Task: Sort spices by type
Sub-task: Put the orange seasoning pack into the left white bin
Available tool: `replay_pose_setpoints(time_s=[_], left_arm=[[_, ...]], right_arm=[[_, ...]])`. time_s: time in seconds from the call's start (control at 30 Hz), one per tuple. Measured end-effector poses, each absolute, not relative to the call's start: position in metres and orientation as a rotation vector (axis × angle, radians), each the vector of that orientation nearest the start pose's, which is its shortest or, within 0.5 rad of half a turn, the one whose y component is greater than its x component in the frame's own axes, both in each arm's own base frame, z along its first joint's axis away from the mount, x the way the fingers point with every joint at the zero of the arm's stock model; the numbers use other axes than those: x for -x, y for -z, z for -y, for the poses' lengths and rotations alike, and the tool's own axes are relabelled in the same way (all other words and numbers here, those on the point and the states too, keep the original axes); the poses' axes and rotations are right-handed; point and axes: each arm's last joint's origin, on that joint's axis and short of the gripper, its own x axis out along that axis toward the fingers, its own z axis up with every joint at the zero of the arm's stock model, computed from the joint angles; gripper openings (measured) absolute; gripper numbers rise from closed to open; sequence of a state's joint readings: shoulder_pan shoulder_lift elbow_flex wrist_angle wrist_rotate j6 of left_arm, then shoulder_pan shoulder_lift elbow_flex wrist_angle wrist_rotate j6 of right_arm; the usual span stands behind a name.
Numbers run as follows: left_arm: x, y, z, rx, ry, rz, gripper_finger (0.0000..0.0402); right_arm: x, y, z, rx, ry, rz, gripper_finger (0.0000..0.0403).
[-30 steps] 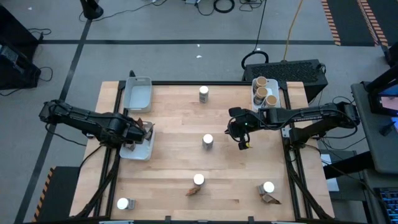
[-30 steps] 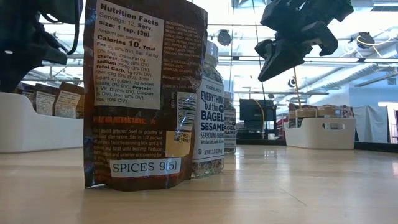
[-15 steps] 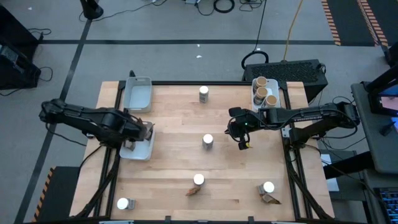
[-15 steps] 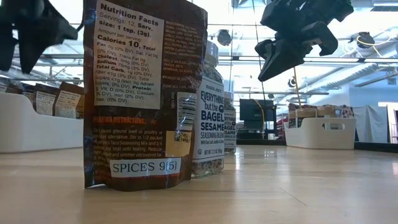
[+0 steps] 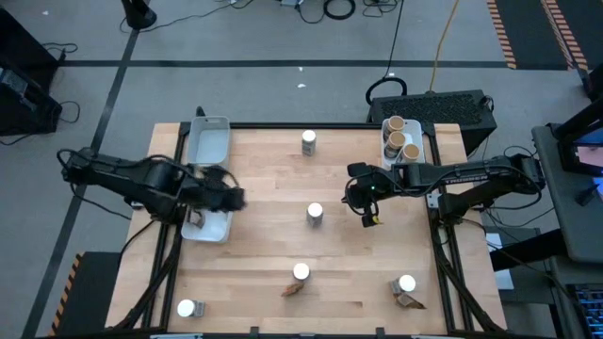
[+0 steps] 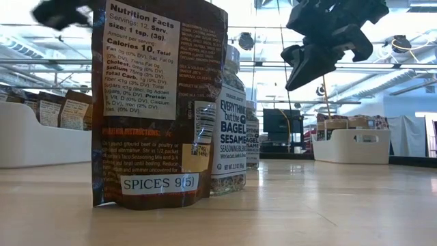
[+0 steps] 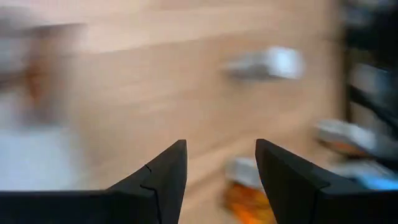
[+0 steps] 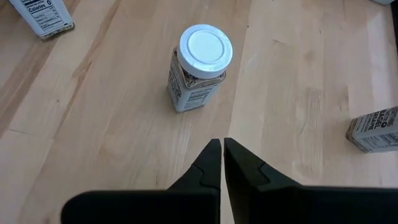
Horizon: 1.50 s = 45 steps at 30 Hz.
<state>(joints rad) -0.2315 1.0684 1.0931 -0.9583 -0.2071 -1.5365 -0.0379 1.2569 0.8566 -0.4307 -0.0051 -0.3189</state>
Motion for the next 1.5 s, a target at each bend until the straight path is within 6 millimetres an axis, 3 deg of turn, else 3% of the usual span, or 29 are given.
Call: replay_pose_setpoints(time_s=[0.1,0.23,0.43,0.6,0.8,0.97,1.3,1.5], left_arm=[[-0.223,-0.33,0.057,1.146,-0.416,-0.587,0.0193],[-0.265,-0.327,0.087,1.059,-0.221,-0.494,0.0193],[-0.311,-0.323,0.133,0.917,-0.105,-0.573,0.0193],[-0.338,-0.341,0.168,0.82,-0.036,-0.598,0.0193],[-0.348,-0.365,0.199,0.699,-0.075,-0.627,0.0193],[-0.351,-0.372,0.218,0.647,-0.093,-0.647,0.0193],[-0.362,-0.341,0.236,0.613,-0.106,-0.794,0.0193],[-0.36,-0.326,0.239,0.583,-0.145,-0.889,0.0193]], right_arm=[[-0.252,-0.242,0.009,0.273,-0.099,-0.836,0.0],[-0.252,-0.242,0.009,0.26,-0.093,-0.838,0.0],[-0.252,-0.242,0.009,0.23,-0.081,-0.838,0.0],[-0.252,-0.242,0.009,0.19,-0.063,-0.841,0.0],[-0.25,-0.24,0.009,0.154,-0.051,-0.87,0.0],[-0.248,-0.239,0.008,0.134,-0.046,-0.893,0.0],[-0.249,-0.24,-0.006,0.124,-0.088,-0.879,0.0],[-0.252,-0.245,-0.035,0.112,-0.323,-0.793,0.0]])
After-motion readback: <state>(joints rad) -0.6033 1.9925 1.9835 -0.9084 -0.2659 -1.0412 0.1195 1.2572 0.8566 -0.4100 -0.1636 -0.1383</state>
